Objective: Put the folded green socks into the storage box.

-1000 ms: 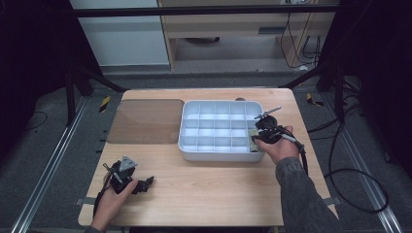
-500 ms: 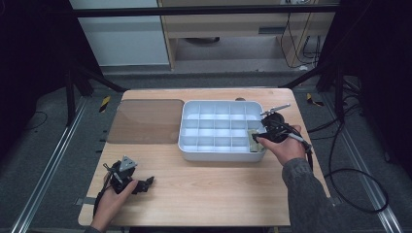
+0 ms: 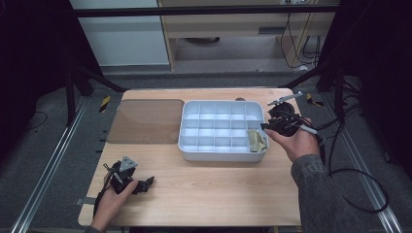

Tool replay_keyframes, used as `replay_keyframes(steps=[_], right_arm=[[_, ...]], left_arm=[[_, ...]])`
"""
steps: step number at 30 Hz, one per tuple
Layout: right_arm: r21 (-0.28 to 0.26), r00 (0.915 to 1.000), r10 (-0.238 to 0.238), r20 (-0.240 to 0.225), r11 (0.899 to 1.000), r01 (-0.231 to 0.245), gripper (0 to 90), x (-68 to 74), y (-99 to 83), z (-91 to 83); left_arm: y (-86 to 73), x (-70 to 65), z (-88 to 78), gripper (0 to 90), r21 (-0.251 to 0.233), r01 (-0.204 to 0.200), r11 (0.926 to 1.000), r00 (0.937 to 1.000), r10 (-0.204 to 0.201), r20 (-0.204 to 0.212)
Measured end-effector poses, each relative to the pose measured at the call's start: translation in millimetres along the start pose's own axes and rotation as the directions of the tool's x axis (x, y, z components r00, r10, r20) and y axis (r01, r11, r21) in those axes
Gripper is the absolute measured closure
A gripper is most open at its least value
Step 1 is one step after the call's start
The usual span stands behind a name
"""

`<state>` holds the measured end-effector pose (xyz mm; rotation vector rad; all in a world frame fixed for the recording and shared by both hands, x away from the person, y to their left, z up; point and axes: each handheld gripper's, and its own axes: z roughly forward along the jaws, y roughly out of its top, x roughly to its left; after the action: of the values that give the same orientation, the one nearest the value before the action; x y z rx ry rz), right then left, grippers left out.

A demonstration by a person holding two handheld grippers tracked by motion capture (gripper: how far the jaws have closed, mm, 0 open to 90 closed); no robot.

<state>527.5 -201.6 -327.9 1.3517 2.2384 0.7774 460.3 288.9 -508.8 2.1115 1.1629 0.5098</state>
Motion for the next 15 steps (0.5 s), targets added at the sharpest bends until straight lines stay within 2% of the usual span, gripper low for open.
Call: replay_keyframes(steps=[1,3,5,6,9,13,15], right_arm=[[0.000,1.0000,0.000,0.000,1.000,0.000,72.3,0.0,0.0,0.0],[0.022,1.0000,0.003,-0.009,1.000,-0.002,83.5,1.0,4.9,2.0],[0.025,0.9999,0.004,-0.009,1.000,-0.004,85.7,1.2,6.4,3.0],[0.035,0.9996,0.006,-0.026,0.999,-0.005,89.8,2.1,8.8,6.6],[0.046,0.9997,0.001,-0.026,0.999,0.001,90.0,3.5,10.1,12.3],[0.068,0.9991,0.003,-0.043,0.998,0.000,90.0,6.7,10.4,31.9],[0.078,0.9991,-0.002,-0.042,0.997,0.005,90.0,7.5,10.7,35.8]], left_arm=[[0.0,0.0,0.0,0.0,0.000,0.000,1.0000,1.0000,0.000,0.000],[0.0,-0.1,0.0,0.0,0.000,0.000,1.0000,1.0000,0.000,0.000],[0.0,-0.3,0.2,0.0,-0.004,0.003,1.0000,1.0000,-0.003,0.000],[0.0,-0.3,0.2,0.0,-0.004,0.003,1.0000,1.0000,-0.003,0.000],[0.0,-0.2,0.2,0.0,-0.003,0.003,1.0000,1.0000,-0.003,0.000],[-0.2,-0.5,0.1,0.0,-0.004,0.003,1.0000,1.0000,-0.003,0.000],[-0.2,-0.5,0.1,0.0,-0.004,0.003,1.0000,1.0000,-0.003,0.000]])
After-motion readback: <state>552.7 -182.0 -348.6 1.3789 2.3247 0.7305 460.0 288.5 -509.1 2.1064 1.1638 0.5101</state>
